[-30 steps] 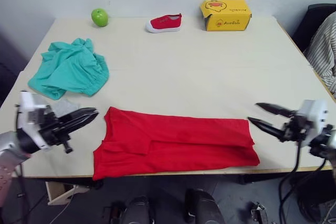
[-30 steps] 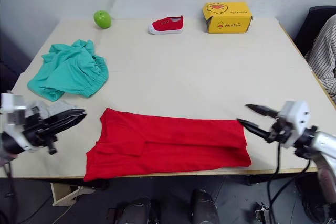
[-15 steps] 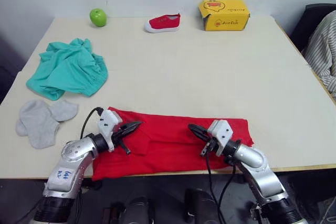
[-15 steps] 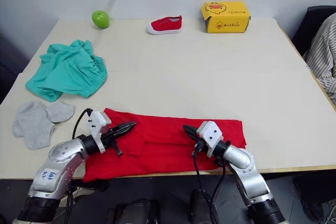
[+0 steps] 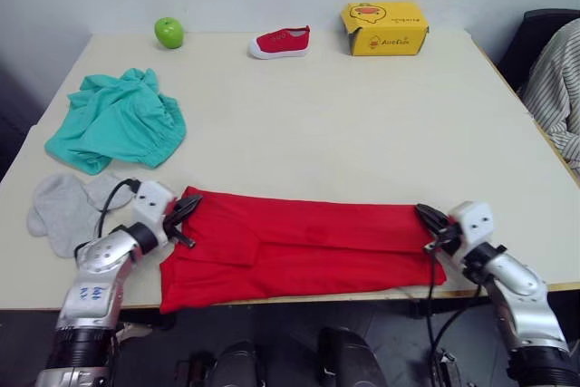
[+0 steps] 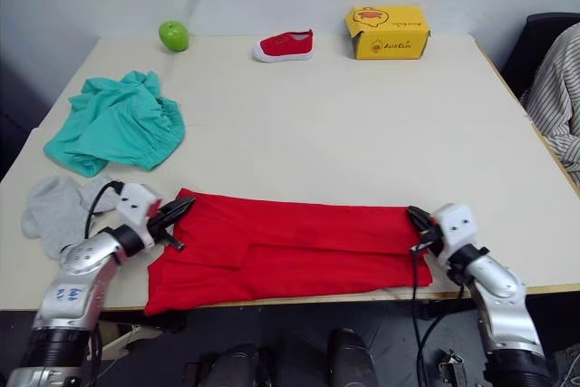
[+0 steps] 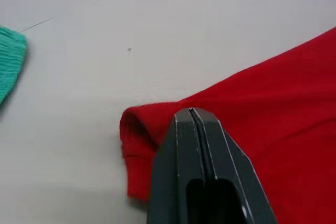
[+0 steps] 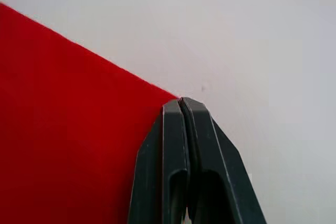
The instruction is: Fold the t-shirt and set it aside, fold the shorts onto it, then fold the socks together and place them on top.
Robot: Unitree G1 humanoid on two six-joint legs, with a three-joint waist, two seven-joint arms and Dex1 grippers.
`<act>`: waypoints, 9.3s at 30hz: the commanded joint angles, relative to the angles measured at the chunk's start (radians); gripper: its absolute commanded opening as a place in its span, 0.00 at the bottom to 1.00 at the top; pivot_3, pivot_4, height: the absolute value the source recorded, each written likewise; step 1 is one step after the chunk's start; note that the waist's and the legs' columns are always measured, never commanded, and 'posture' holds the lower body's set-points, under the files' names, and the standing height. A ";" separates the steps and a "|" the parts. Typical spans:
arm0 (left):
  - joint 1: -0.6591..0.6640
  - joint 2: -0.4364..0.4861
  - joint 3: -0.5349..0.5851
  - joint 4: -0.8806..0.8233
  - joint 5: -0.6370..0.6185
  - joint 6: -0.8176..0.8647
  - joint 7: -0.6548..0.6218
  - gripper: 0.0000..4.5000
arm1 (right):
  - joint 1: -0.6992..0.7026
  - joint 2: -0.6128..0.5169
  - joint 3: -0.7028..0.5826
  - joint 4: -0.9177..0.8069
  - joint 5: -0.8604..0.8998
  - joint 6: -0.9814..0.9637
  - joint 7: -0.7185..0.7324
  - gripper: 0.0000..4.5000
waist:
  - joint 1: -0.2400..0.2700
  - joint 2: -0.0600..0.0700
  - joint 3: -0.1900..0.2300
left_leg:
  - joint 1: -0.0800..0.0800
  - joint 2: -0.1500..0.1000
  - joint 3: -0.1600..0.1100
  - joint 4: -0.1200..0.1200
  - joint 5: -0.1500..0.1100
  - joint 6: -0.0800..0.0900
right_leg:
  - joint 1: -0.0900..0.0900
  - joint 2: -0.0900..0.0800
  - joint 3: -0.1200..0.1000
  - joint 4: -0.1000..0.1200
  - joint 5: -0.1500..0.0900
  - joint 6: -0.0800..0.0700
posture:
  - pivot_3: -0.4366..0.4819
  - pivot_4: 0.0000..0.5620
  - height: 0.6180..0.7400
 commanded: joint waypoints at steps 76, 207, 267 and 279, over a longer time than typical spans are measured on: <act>-0.147 0.085 -0.100 -0.117 -0.106 0.054 -0.333 1.00 | -0.392 -0.230 -0.126 -0.041 0.001 0.503 0.331 1.00 | 0.016 0.021 0.013 | -0.008 -0.027 -0.061 -0.020 0.027 0.001 | 0.032 -0.027 -0.058 -0.015 0.001 0.002 | 0.48 0.27 1.00; -0.523 0.001 -0.151 0.499 0.266 -0.182 -0.210 0.79 | -0.406 -0.185 0.194 -0.124 -0.001 0.514 0.344 0.76 | -0.004 -0.001 0.011 | -0.021 -0.024 -0.045 -0.007 0.020 0.000 | 0.012 -0.015 -0.042 -0.013 0.004 0.005 | 0.48 0.27 1.00; -0.607 0.045 -0.668 0.750 0.481 -1.253 -0.312 0.00 | -0.609 -0.105 0.590 0.483 -0.449 -0.917 0.399 0.00 | 0.001 0.012 0.007 | 0.000 -0.019 -0.045 -0.004 0.018 0.005 | 0.032 -0.020 -0.042 -0.008 0.003 0.004 | 0.48 0.27 1.00; -0.329 0.167 -0.632 0.082 0.092 -0.794 -0.554 0.00 | -0.222 -0.451 0.462 -0.122 -0.271 -0.388 0.502 0.00 | 0.012 0.015 0.013 | -0.004 -0.017 -0.046 -0.003 0.013 0.006 | 0.031 -0.018 -0.043 -0.016 0.003 0.004 | 0.48 0.27 1.00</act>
